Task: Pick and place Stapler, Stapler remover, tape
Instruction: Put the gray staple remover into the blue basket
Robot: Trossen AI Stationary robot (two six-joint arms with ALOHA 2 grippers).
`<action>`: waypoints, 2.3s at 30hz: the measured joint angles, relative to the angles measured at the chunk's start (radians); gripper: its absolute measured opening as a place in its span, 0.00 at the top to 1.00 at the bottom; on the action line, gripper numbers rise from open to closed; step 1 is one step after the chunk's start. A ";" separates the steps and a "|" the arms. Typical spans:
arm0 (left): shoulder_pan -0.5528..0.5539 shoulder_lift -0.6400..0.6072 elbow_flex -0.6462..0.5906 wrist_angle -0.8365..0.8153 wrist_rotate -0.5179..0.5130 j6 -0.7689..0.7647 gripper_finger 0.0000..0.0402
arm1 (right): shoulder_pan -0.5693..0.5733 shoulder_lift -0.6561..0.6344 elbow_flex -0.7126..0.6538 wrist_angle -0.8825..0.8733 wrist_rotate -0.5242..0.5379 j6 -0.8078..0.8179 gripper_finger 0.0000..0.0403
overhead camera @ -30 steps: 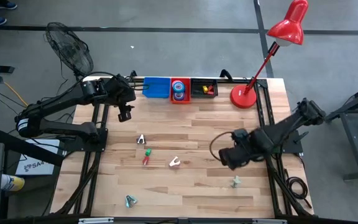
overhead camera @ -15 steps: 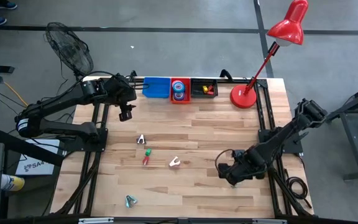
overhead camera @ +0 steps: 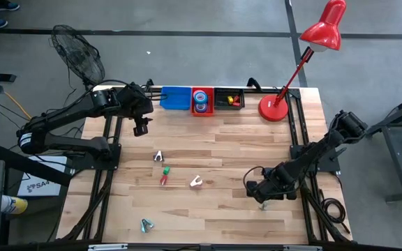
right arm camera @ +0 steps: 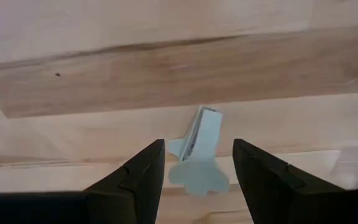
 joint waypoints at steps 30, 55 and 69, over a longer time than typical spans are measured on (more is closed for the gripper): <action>0.000 0.000 0.000 -0.003 -0.001 0.007 0.52 | 0.007 0.000 -0.097 0.221 -0.043 -0.013 0.55; 0.000 0.000 0.000 -0.002 -0.003 0.007 0.52 | 0.039 0.094 -0.097 0.283 -0.053 -0.049 0.61; 0.000 0.000 0.000 -0.002 -0.005 0.010 0.52 | 0.053 0.114 -0.096 0.282 -0.088 -0.100 0.91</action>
